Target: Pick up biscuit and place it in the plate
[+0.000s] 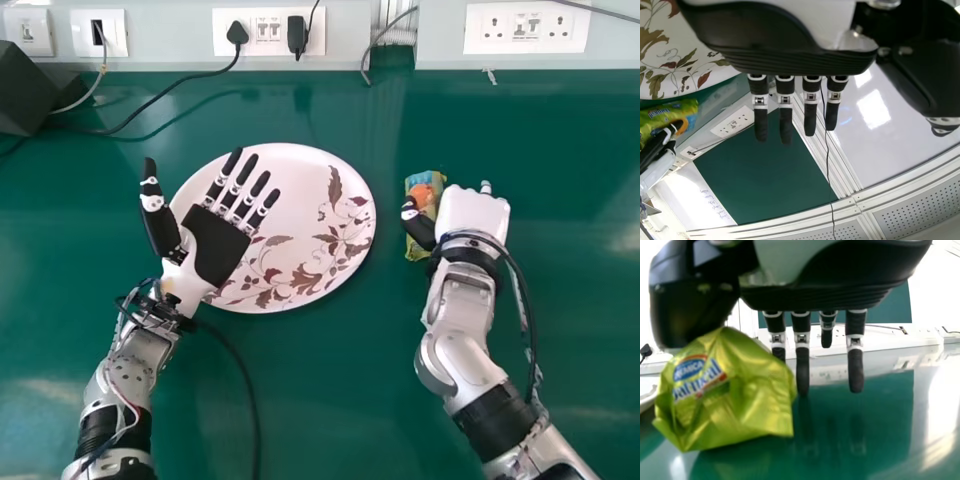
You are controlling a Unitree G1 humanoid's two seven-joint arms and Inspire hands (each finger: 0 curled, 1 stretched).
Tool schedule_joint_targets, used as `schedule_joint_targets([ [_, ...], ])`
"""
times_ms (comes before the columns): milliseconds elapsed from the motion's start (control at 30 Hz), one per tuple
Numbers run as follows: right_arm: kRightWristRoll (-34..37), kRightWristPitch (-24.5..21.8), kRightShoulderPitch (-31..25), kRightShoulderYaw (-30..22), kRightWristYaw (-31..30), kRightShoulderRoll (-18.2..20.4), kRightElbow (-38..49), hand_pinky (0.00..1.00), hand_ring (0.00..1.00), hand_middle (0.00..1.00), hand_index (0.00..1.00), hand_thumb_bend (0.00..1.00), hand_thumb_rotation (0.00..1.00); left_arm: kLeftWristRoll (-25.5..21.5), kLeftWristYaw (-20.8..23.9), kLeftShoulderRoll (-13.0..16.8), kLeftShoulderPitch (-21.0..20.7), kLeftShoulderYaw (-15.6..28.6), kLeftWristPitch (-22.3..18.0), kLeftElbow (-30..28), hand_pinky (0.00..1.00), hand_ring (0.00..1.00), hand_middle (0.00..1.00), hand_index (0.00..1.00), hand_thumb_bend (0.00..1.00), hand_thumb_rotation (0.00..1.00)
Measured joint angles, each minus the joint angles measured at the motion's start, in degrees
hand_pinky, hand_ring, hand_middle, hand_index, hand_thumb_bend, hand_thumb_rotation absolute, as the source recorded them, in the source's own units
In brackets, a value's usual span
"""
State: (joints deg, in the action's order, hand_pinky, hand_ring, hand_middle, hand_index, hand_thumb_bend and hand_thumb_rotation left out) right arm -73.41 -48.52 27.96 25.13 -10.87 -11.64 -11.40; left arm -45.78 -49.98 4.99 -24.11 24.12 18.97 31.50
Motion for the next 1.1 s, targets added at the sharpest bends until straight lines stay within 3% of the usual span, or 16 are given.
schedule_joint_targets([
  [200,0.1,0.0,0.0,0.0,0.0,-0.2,0.3,0.32,0.42,0.5,0.54,0.5,0.0,-0.3,-0.1,0.2,-0.5,0.0,1.2,0.3,0.69,0.76,0.87,0.89,0.98,0.55],
  [1100,-0.1,-0.1,-1.6,0.2,-1.8,-0.5,4.1,0.29,0.41,0.5,0.53,0.5,0.0,-0.5,1.7,0.1,-0.5,0.4,3.4,-1.6,0.69,0.76,0.86,0.89,0.97,0.56],
])
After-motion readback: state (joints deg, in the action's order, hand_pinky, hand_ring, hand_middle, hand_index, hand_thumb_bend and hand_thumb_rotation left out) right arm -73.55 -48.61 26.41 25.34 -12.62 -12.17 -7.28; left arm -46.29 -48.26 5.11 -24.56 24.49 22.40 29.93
